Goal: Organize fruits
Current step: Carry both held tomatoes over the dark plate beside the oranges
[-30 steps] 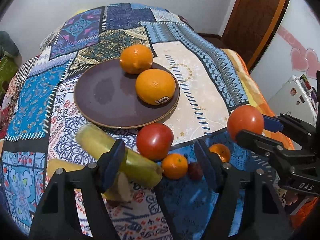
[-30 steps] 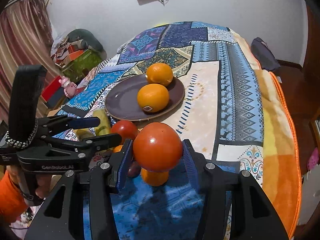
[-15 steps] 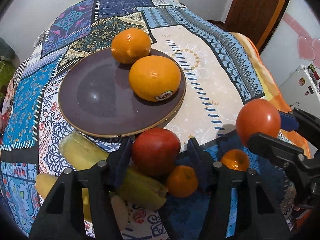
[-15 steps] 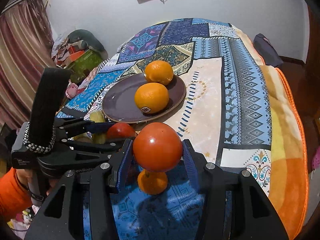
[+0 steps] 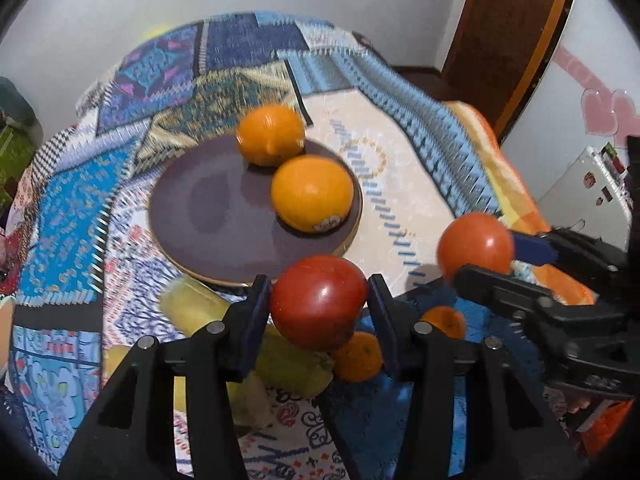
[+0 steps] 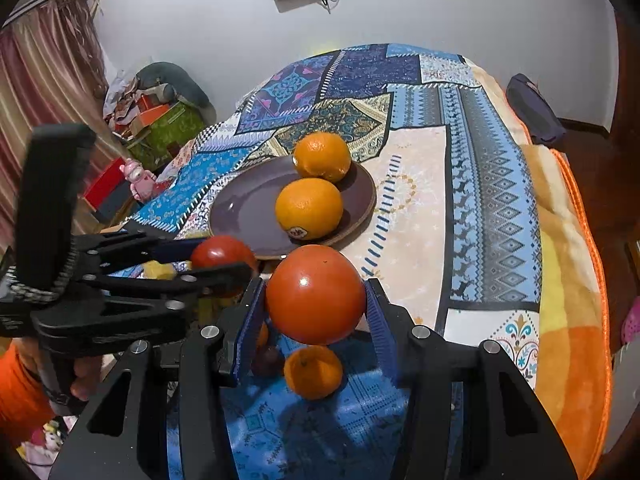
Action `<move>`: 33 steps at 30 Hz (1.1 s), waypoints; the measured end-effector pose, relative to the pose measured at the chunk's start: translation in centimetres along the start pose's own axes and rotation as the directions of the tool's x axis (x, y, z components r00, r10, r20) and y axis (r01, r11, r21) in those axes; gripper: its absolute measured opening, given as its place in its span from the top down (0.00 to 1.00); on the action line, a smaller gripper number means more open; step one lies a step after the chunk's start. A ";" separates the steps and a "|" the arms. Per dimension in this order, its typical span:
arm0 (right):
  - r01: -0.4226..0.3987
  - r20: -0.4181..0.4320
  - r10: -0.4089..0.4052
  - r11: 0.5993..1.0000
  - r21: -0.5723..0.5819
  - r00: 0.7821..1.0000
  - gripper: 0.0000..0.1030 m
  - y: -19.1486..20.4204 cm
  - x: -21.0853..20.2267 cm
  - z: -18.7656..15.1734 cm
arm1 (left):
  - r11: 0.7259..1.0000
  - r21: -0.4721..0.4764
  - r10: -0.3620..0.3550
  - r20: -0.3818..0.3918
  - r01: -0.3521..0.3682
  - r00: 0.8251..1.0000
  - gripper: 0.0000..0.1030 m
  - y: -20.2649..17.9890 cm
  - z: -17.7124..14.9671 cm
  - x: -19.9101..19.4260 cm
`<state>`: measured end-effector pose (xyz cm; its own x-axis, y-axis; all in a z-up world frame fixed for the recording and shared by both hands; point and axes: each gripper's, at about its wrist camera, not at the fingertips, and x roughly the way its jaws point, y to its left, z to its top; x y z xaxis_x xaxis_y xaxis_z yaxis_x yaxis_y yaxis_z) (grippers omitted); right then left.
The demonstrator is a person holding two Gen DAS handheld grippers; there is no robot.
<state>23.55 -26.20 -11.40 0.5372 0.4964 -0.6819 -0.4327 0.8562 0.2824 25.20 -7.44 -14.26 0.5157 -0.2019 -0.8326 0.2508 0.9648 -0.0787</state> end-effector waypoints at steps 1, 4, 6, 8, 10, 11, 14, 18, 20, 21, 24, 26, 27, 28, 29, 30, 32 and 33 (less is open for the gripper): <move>0.001 0.003 -0.001 1.000 -0.002 1.000 0.55 0.1 0.0 0.2 | 1.000 -0.003 0.004 0.019 -0.004 1.000 0.53 0.2 0.2 -0.8; 0.005 0.014 -0.005 1.000 -0.019 1.000 0.55 0.8 0.1 0.9 | 1.000 -0.020 0.004 0.055 -0.003 0.998 0.53 1.1 0.6 -2.5; 0.006 0.021 -0.005 0.999 -0.033 1.000 0.55 1.3 0.3 1.6 | 0.999 -0.031 0.009 0.076 -0.007 0.997 0.53 1.8 1.1 -3.5; 0.007 0.028 -0.006 0.999 -0.046 1.000 0.55 1.8 0.6 2.2 | 0.999 -0.040 0.023 0.098 -0.019 0.995 0.53 2.5 1.5 -4.4; 0.008 0.036 -0.006 0.998 -0.059 0.999 0.55 2.4 0.9 2.9 | 0.998 -0.050 0.036 0.114 -0.031 0.993 0.53 3.3 1.8 -5.1; 0.007 0.038 -0.005 0.998 -0.065 0.999 0.55 2.6 1.1 3.2 | 0.998 -0.057 0.041 0.121 -0.034 0.992 0.53 3.8 2.0 -5.3; 0.007 0.045 -0.003 0.997 -0.082 0.999 0.55 3.3 1.9 4.3 | 0.996 -0.071 0.053 0.135 -0.044 0.989 0.53 5.1 2.6 -5.9; 0.009 0.044 -0.004 0.995 -0.099 0.999 0.55 3.9 3.4 5.8 | 0.996 -0.072 0.072 0.157 -0.061 0.985 0.53 6.3 3.5 -6.2; 0.008 0.042 -0.003 0.995 -0.103 0.999 0.55 4.1 4.0 6.5 | 0.995 -0.072 0.085 0.167 -0.074 0.982 0.53 7.0 4.0 -6.3; 0.009 0.040 -0.004 0.994 -0.106 0.999 0.55 4.2 4.2 6.7 | 0.994 -0.074 0.091 0.168 -0.079 0.982 0.53 7.3 4.3 -6.1; 0.018 0.031 -0.014 0.991 -0.133 0.999 0.55 4.7 5.3 7.6 | 0.993 -0.083 0.091 0.163 -0.079 0.982 0.53 8.4 4.9 -5.5; 0.024 0.023 -0.020 0.988 -0.152 1.000 0.55 5.1 6.1 8.0 | 0.993 -0.089 0.093 0.158 -0.080 0.983 0.53 9.0 5.2 -4.8; 0.029 0.017 -0.026 0.986 -0.161 1.000 0.55 5.3 6.6 8.2 | 0.993 -0.090 0.095 0.154 -0.081 0.984 0.53 9.1 5.4 -4.5; 0.032 0.013 -0.030 0.985 -0.167 0.999 0.55 5.3 6.9 8.4 | 0.992 -0.093 0.094 0.149 -0.081 0.984 0.53 9.5 5.5 -4.0; 0.035 0.008 -0.034 0.985 -0.171 0.999 0.55 5.3 7.3 8.5 | 0.992 -0.094 0.092 0.144 -0.079 0.985 0.53 9.7 5.7 -3.6; 0.037 0.001 -0.038 0.984 -0.176 0.999 0.55 5.4 7.8 8.6 | 0.992 -0.096 0.092 0.139 -0.079 0.986 0.53 9.9 5.7 -3.2; 0.040 -0.009 -0.042 0.982 -0.184 0.999 0.55 5.4 8.5 8.7 | 0.992 -0.097 0.096 0.132 -0.083 0.987 0.53 10.1 5.8 -2.5; 0.041 -0.015 -0.044 0.981 -0.188 0.999 0.55 5.4 8.8 8.8 | 0.991 -0.099 0.099 0.128 -0.087 0.987 0.53 10.3 5.9 -2.0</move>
<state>32.28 -15.94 -9.98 0.5452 0.4558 -0.7036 -0.5390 0.8334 0.1222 31.55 1.88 -10.16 0.6386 -0.1252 -0.7593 0.1230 0.9906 -0.0599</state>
